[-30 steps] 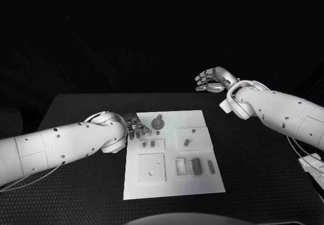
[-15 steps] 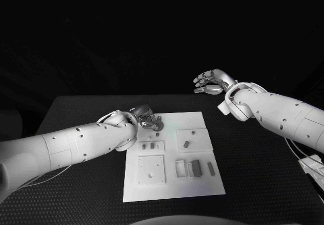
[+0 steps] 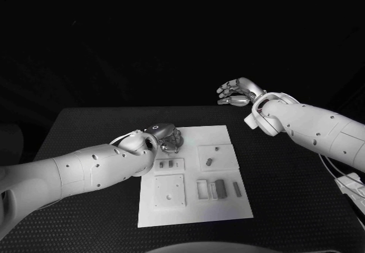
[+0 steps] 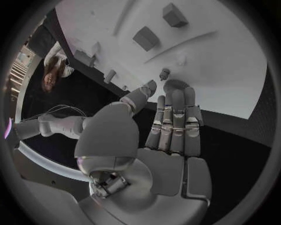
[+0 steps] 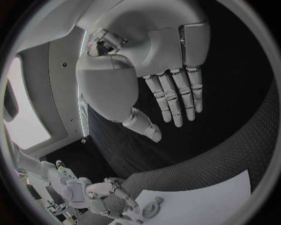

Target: Assemble the parts on the task board

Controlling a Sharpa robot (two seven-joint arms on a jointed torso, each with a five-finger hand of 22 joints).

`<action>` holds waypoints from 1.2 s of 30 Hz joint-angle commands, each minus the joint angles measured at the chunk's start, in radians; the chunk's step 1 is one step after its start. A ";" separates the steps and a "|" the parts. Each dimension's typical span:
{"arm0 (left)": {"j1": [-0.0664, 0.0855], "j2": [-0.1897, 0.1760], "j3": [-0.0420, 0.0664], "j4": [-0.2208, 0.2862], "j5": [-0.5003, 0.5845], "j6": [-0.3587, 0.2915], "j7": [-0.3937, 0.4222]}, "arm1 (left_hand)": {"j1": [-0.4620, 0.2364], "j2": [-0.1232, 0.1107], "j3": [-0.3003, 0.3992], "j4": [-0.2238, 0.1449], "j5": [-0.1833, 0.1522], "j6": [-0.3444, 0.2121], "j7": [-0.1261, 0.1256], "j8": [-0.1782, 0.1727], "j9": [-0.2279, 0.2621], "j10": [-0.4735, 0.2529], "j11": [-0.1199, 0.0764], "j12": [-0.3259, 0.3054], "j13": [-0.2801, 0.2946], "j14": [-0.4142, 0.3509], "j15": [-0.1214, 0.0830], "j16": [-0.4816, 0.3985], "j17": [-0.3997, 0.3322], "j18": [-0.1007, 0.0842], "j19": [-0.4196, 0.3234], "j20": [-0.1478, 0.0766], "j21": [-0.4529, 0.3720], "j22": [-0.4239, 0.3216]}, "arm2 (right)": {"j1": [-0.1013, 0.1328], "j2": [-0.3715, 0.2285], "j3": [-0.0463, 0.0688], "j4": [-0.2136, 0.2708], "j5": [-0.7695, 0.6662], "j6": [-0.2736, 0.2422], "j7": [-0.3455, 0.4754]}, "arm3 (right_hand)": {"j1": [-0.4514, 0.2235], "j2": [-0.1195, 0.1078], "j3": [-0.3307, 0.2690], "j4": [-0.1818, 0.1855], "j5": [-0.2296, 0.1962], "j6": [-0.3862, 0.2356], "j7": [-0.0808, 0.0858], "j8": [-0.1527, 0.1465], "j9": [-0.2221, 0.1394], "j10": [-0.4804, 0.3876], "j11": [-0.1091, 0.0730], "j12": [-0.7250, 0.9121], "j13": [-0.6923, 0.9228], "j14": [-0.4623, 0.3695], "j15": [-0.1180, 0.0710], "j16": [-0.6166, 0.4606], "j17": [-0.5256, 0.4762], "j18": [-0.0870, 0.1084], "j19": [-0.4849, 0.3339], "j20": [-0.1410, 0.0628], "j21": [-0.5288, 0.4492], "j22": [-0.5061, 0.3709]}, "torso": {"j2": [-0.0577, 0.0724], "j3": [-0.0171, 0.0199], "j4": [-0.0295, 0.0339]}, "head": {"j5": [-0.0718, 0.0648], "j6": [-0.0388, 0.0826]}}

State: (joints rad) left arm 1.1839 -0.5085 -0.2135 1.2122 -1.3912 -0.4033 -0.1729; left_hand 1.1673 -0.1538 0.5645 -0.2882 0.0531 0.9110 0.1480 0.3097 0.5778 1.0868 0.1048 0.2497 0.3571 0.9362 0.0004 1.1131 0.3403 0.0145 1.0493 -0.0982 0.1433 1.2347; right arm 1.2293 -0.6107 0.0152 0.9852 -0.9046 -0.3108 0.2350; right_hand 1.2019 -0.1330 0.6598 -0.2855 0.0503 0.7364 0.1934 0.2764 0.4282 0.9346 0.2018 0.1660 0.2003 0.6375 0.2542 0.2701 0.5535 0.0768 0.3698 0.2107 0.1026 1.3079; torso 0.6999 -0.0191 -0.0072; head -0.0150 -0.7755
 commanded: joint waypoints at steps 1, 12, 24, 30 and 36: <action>-0.001 0.002 0.000 0.005 -0.083 0.007 0.038 | 0.002 -0.012 -0.006 0.001 0.000 -0.006 -0.001 -0.009 -0.003 0.008 0.000 -0.008 -0.003 0.006 0.002 -0.004 0.002 -0.003 0.007 0.001 -0.005 0.001 | 0.000 0.000 0.000 0.001 -0.003 0.013 0.008 | -0.006 -0.001 -0.002 0.001 -0.001 -0.009 0.038 0.005 -0.001 -0.009 0.000 0.003 -0.001 -0.005 0.000 -0.001 -0.001 -0.020 -0.005 0.002 0.004 0.026 | -0.001 0.0006 0.0013 | 0.000 0.000; -0.006 0.006 -0.001 0.002 -0.107 0.079 0.024 | 0.012 0.003 -0.004 0.002 0.001 0.022 -0.007 -0.005 -0.008 0.032 -0.004 -0.031 -0.011 0.018 -0.003 0.008 0.011 0.001 0.024 -0.003 -0.003 0.008 | 0.000 0.002 0.000 0.001 -0.003 0.014 0.009 | -0.007 0.000 -0.003 0.001 -0.001 -0.009 0.038 0.006 -0.001 -0.009 0.000 0.004 -0.002 -0.005 0.000 -0.001 -0.001 -0.020 -0.004 0.002 0.005 0.026 | -0.001 0.0001 -0.0005 | 0.003 -0.005; -0.023 0.022 -0.001 -0.021 -0.156 0.103 0.004 | 0.022 0.013 0.001 0.002 0.002 0.005 -0.004 -0.030 -0.029 0.005 0.012 -0.090 -0.036 0.012 0.009 0.008 0.016 0.007 0.023 0.006 -0.012 0.015 | 0.000 0.001 0.000 0.003 -0.003 0.016 0.010 | -0.008 0.000 -0.003 0.001 -0.001 -0.010 0.038 0.006 -0.001 -0.009 0.000 0.004 -0.002 -0.005 0.000 -0.001 -0.001 -0.020 -0.004 0.002 0.006 0.026 | -0.001 -0.0002 0.0001 | -0.001 -0.003; -0.023 0.026 -0.001 -0.028 -0.157 0.115 0.001 | 0.022 0.015 0.002 0.003 0.002 0.004 -0.002 -0.033 -0.034 0.004 0.016 -0.105 -0.043 0.015 0.012 0.011 0.018 0.011 0.028 0.009 -0.012 0.019 | 0.000 0.001 0.000 0.004 -0.003 0.017 0.011 | -0.008 0.000 -0.003 0.001 -0.001 -0.010 0.038 0.006 -0.001 -0.009 0.000 0.004 -0.002 -0.005 -0.001 0.000 -0.001 -0.020 -0.004 0.002 0.006 0.026 | -0.001 0.0000 -0.0002 | -0.002 -0.003; -0.025 0.030 -0.001 -0.032 -0.157 0.126 -0.002 | 0.024 0.022 0.004 0.003 0.002 0.006 0.000 -0.034 -0.037 0.012 0.014 -0.110 -0.046 0.022 0.010 0.016 0.022 0.015 0.036 0.008 -0.009 0.023 | -0.001 0.003 0.000 0.003 -0.002 0.018 0.012 | -0.008 0.001 -0.003 0.001 -0.001 -0.010 0.038 0.006 -0.002 -0.009 0.000 0.004 -0.002 -0.005 -0.001 0.000 -0.001 -0.020 -0.004 0.001 0.007 0.026 | -0.001 0.0002 0.0004 | -0.003 -0.005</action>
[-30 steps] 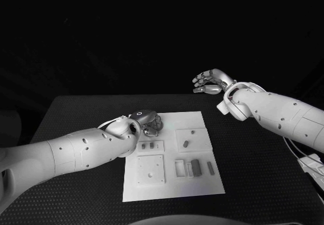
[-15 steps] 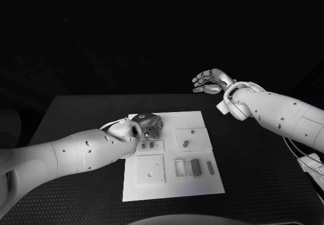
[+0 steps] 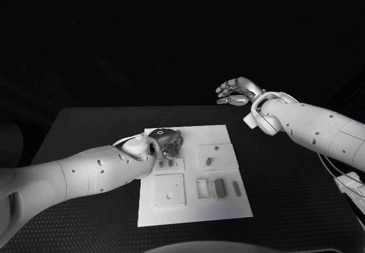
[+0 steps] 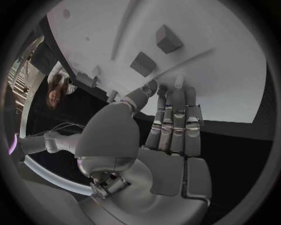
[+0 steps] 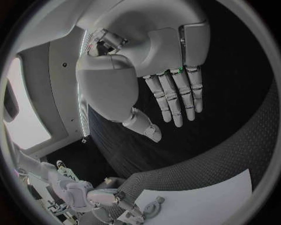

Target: Assemble the parts on the task board

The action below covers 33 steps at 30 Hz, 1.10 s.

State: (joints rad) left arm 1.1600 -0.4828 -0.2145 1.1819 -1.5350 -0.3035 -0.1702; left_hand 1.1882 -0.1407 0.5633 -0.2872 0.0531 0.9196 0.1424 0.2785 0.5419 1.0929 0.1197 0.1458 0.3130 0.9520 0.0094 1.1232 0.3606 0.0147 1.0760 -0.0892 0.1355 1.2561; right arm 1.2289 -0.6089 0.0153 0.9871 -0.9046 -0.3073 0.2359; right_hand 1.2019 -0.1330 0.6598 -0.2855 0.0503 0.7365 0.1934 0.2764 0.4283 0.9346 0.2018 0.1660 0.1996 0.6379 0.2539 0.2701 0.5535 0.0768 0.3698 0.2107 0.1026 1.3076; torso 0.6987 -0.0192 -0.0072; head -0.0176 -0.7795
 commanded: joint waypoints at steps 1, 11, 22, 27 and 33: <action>-0.002 0.004 0.000 -0.003 -0.013 0.027 -0.005 | 0.004 0.010 0.005 0.002 0.002 -0.002 0.005 -0.003 -0.002 0.008 -0.001 -0.007 -0.002 0.008 0.001 0.008 0.003 0.016 0.012 -0.001 0.000 0.003 | -0.001 0.001 0.000 0.001 -0.002 0.014 0.011 | -0.008 0.001 -0.003 0.001 -0.001 -0.010 0.038 0.006 -0.002 -0.009 0.000 0.004 -0.002 -0.005 0.000 0.000 -0.001 -0.020 -0.004 0.001 0.007 0.027 | 0.000 0.0003 0.0002 | -0.001 -0.002; -0.006 0.013 0.000 -0.020 -0.013 0.040 -0.004 | 0.008 0.026 0.006 0.003 0.002 0.017 0.004 0.002 -0.010 0.055 -0.016 -0.013 -0.002 0.032 -0.013 0.038 0.024 0.022 0.046 -0.012 0.014 0.024 | -0.002 0.002 0.000 0.001 -0.002 0.015 0.011 | -0.009 0.001 -0.003 0.001 -0.001 -0.010 0.038 0.007 -0.002 -0.009 0.000 0.005 -0.002 -0.005 0.000 0.000 -0.001 -0.020 -0.003 0.001 0.007 0.026 | 0.000 0.0003 0.0000 | -0.002 -0.004; -0.016 0.024 0.000 -0.035 -0.013 0.063 0.001 | 0.029 0.040 0.022 -0.001 0.002 0.036 0.003 0.008 -0.014 0.075 -0.022 -0.023 -0.005 0.042 -0.020 0.040 0.030 0.022 0.055 -0.017 0.012 0.030 | -0.002 0.002 0.000 0.003 -0.002 0.018 0.012 | -0.010 0.002 -0.003 0.002 -0.001 -0.010 0.038 0.007 -0.002 -0.009 0.000 0.005 -0.002 -0.005 0.000 0.000 0.000 -0.020 -0.003 0.001 0.008 0.026 | 0.000 0.0007 -0.0005 | -0.004 -0.007; -0.017 0.027 0.000 -0.039 -0.013 0.091 -0.002 | 0.028 0.043 0.022 0.001 0.002 0.043 0.001 0.011 -0.015 0.084 -0.024 -0.027 -0.007 0.053 -0.022 0.042 0.033 0.022 0.066 -0.020 0.014 0.033 | -0.002 0.002 0.000 0.003 -0.001 0.018 0.012 | -0.011 0.002 -0.004 0.002 -0.001 -0.010 0.038 0.007 -0.002 -0.009 0.000 0.005 -0.002 -0.005 0.000 0.001 0.000 -0.021 -0.003 0.001 0.008 0.026 | 0.000 0.0005 -0.0004 | -0.005 -0.008; -0.018 0.027 -0.001 -0.038 -0.018 0.137 0.000 | 0.029 0.046 0.022 0.000 0.002 0.056 -0.005 0.015 -0.017 0.100 -0.029 -0.034 -0.011 0.071 -0.027 0.045 0.036 0.024 0.083 -0.025 0.017 0.039 | -0.002 0.001 0.000 0.003 -0.001 0.018 0.012 | -0.012 0.003 -0.004 0.002 -0.001 -0.010 0.038 0.007 -0.002 -0.009 0.000 0.005 -0.002 -0.004 0.000 0.001 0.000 -0.021 -0.004 0.001 0.008 0.026 | 0.000 0.0006 -0.0002 | -0.006 -0.010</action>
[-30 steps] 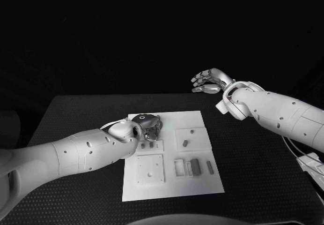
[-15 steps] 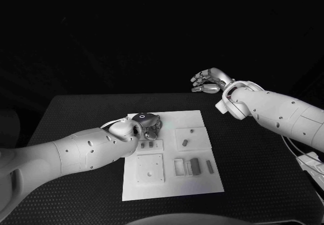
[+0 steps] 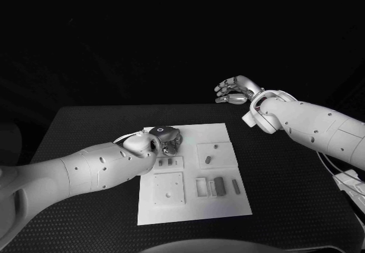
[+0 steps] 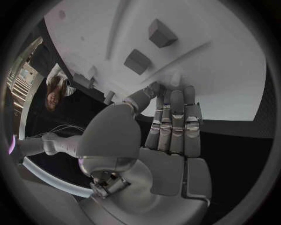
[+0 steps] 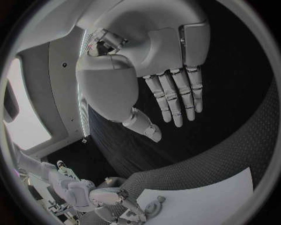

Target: Assemble the parts on the task board

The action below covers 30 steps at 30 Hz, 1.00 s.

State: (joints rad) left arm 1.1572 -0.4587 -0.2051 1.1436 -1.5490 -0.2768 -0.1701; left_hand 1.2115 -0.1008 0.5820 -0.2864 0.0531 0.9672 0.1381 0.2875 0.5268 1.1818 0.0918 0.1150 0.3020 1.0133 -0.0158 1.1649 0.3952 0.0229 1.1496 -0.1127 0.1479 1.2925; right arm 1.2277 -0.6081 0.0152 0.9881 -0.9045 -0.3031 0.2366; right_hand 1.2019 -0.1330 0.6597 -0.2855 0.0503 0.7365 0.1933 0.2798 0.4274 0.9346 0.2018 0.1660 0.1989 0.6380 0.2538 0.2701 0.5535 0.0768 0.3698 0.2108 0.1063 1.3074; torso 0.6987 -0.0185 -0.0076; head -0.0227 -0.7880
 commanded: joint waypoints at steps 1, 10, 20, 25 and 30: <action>-0.015 0.003 -0.010 0.001 -0.004 0.116 0.001 | 0.006 0.007 0.003 -0.001 0.002 0.011 -0.001 0.006 -0.002 0.014 -0.001 -0.004 -0.001 0.013 -0.003 0.003 0.002 0.016 0.012 -0.003 0.005 0.003 | 0.000 0.000 0.000 0.002 -0.001 0.014 0.011 | -0.012 0.003 -0.004 0.002 -0.001 -0.010 0.038 0.004 -0.001 -0.009 0.000 0.005 -0.002 -0.004 0.000 0.001 0.000 -0.021 -0.004 0.001 0.004 0.026 | 0.000 -0.0002 0.0004 | -0.001 -0.002; -0.016 0.004 -0.011 -0.002 -0.008 0.129 0.006 | 0.014 0.017 0.006 -0.002 0.002 0.038 -0.012 0.017 -0.003 0.050 -0.012 -0.010 -0.007 0.043 -0.013 0.007 0.008 0.019 0.039 -0.012 0.013 0.017 | 0.000 0.000 0.000 0.003 -0.001 0.014 0.012 | -0.013 0.003 -0.004 0.003 -0.001 -0.010 0.038 0.004 -0.001 -0.009 0.000 0.005 -0.002 -0.004 0.000 0.001 0.000 -0.021 -0.004 0.001 0.004 0.026 | -0.001 -0.0005 0.0007 | -0.001 -0.003; -0.018 0.002 -0.011 -0.012 -0.008 0.052 0.029 | 0.031 0.027 0.043 0.000 0.003 0.071 -0.024 0.028 -0.001 0.098 -0.028 -0.018 -0.014 0.096 -0.030 0.015 0.018 0.023 0.090 -0.028 0.023 0.030 | 0.000 0.001 0.000 0.003 0.000 0.013 0.012 | -0.014 0.002 -0.005 0.003 -0.001 -0.010 0.038 0.004 -0.001 -0.009 0.000 0.006 -0.002 -0.004 0.000 0.001 0.000 -0.021 -0.004 0.001 0.005 0.026 | 0.000 -0.0001 0.0004 | -0.002 -0.004; -0.018 -0.003 -0.011 -0.012 0.011 -0.006 0.054 | 0.033 0.035 0.051 0.000 0.003 0.090 -0.032 0.037 0.003 0.120 -0.037 -0.014 -0.012 0.118 -0.039 0.022 0.023 0.025 0.112 -0.035 0.030 0.033 | 0.000 0.001 0.000 0.003 0.000 0.013 0.012 | -0.014 0.003 -0.005 0.003 -0.001 -0.010 0.038 0.004 -0.001 -0.009 0.000 0.006 -0.002 -0.004 0.000 0.001 0.000 -0.021 -0.004 0.001 0.005 0.026 | 0.000 0.0001 0.0003 | 0.000 -0.003; -0.019 -0.010 -0.011 -0.006 0.027 -0.045 0.068 | 0.029 0.036 0.055 0.000 0.003 0.095 -0.035 0.038 0.004 0.130 -0.041 -0.017 -0.013 0.131 -0.043 0.024 0.027 0.025 0.126 -0.039 0.033 0.034 | 0.000 0.001 0.000 0.003 0.000 0.013 0.012 | -0.014 0.003 -0.005 0.003 -0.001 -0.010 0.038 0.005 -0.001 -0.009 0.000 0.006 -0.002 -0.004 0.000 0.001 0.000 -0.021 -0.004 0.001 0.005 0.026 | 0.000 -0.0001 0.0007 | 0.000 -0.003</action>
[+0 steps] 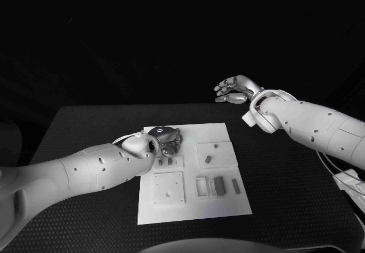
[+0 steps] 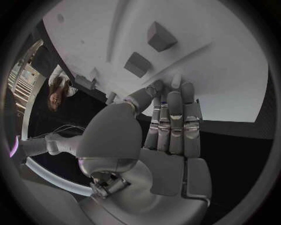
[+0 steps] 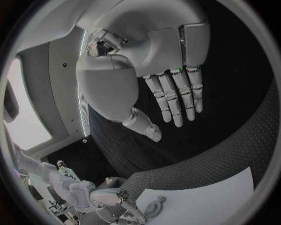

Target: Assemble the parts on the task board

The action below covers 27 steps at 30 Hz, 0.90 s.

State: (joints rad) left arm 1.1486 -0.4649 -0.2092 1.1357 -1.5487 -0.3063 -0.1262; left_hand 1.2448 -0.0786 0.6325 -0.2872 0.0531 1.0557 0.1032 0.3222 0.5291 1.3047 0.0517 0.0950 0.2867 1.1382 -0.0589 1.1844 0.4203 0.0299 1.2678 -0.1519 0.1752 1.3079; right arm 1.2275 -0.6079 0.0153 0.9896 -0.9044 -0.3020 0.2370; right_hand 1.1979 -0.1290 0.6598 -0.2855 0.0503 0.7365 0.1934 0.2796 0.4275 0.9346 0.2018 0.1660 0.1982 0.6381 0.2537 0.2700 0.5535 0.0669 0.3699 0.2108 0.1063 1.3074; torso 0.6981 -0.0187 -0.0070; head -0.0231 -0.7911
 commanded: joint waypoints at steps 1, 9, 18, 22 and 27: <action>-0.010 -0.006 -0.006 0.002 0.029 -0.022 0.025 | -0.005 0.014 0.005 0.001 0.003 0.007 0.000 0.003 0.002 0.007 -0.001 0.003 0.002 0.007 0.000 0.005 0.002 0.018 0.009 -0.001 0.006 0.019 | 0.000 0.001 0.000 0.002 0.000 0.011 0.012 | -0.011 -0.001 -0.005 0.003 -0.001 -0.010 0.038 0.005 -0.001 -0.009 0.000 0.006 -0.002 -0.005 0.000 0.001 0.000 -0.011 -0.004 0.001 0.005 0.026 | 0.000 -0.0001 -0.0001 | 0.000 0.001; -0.010 -0.019 -0.004 0.014 0.045 -0.051 0.031 | -0.006 0.016 0.007 0.000 0.003 0.007 0.000 0.003 0.002 0.009 -0.002 0.000 0.002 0.011 -0.001 0.005 0.003 0.018 0.013 -0.002 0.007 0.019 | 0.000 0.000 0.000 0.002 0.000 0.011 0.012 | -0.011 -0.001 -0.005 0.003 -0.001 -0.010 0.038 0.005 -0.001 -0.009 0.000 0.006 -0.002 -0.005 0.000 0.001 0.000 -0.012 -0.004 0.001 0.005 0.026 | 0.000 0.0000 -0.0002 | 0.001 0.003; -0.010 -0.029 0.011 0.030 0.082 -0.070 0.041 | -0.009 0.015 0.007 0.001 0.003 0.008 0.000 0.003 0.002 0.010 -0.002 -0.002 0.001 0.013 -0.002 0.005 0.004 0.018 0.016 -0.003 0.007 0.020 | -0.001 -0.001 0.000 0.002 0.000 0.010 0.012 | -0.011 -0.001 -0.005 0.003 -0.001 -0.010 0.038 0.005 -0.001 -0.009 0.000 0.006 -0.002 -0.005 0.000 0.001 0.000 -0.012 -0.004 0.001 0.005 0.026 | 0.000 -0.0004 0.0004 | 0.001 0.005; -0.010 -0.033 0.023 0.035 0.105 -0.068 0.041 | -0.010 0.015 0.008 0.001 0.003 0.007 0.000 0.002 0.002 0.010 -0.002 -0.003 0.000 0.013 -0.002 0.005 0.005 0.017 0.016 -0.003 0.007 0.020 | -0.001 -0.001 0.000 0.002 0.000 0.010 0.012 | -0.011 -0.001 -0.004 0.003 -0.001 -0.010 0.038 0.006 -0.001 -0.009 0.000 0.006 -0.002 -0.005 0.000 0.001 0.000 -0.012 -0.004 0.001 0.006 0.026 | 0.000 -0.0004 0.0004 | 0.003 0.007; -0.010 -0.040 0.046 0.043 0.124 -0.060 0.040 | -0.013 0.015 0.007 0.002 0.003 0.006 0.001 0.001 0.002 0.010 -0.002 -0.005 0.000 0.014 -0.002 0.004 0.005 0.017 0.017 -0.004 0.007 0.020 | -0.001 -0.002 0.000 0.002 0.000 0.010 0.012 | -0.011 -0.001 -0.004 0.002 -0.001 -0.010 0.037 0.006 -0.002 -0.009 0.000 0.006 -0.002 -0.005 0.000 0.001 0.000 -0.012 -0.004 0.001 0.006 0.026 | 0.000 -0.0001 0.0003 | 0.004 0.009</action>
State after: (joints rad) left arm 1.1380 -0.5038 -0.1655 1.1724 -1.4607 -0.3605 -0.0993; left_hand 1.2382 -0.0696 0.6356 -0.2849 0.0528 1.0556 0.1033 0.3182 0.5297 1.3081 0.0483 0.0958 0.2876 1.1451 -0.0590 1.1848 0.4242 0.0299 1.2747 -0.1555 0.1789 1.3075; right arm 1.2272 -0.6092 0.0153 0.9902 -0.9043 -0.3020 0.2374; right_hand 1.1979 -0.1291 0.6598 -0.2855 0.0503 0.7305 0.1920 0.2795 0.4276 0.9346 0.2018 0.1660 0.1975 0.6381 0.2537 0.2700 0.5535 0.0678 0.3698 0.2108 0.1063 1.3074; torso 0.6982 -0.0190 -0.0066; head -0.0198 -0.7832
